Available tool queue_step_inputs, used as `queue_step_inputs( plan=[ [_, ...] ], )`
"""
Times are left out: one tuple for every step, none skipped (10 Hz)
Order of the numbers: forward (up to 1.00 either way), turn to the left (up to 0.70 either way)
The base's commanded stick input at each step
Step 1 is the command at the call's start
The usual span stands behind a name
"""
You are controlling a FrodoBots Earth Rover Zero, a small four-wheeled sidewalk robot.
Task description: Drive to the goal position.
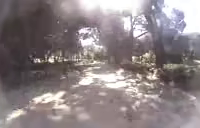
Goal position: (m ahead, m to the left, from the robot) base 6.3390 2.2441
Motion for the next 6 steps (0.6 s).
queue_step_inputs(
  plan=[
    [0.85, 0.28],
    [0.85, 0.28],
    [0.85, 0.03],
    [0.85, 0.0],
    [0.85, 0.0],
    [0.85, 0.0]
  ],
)
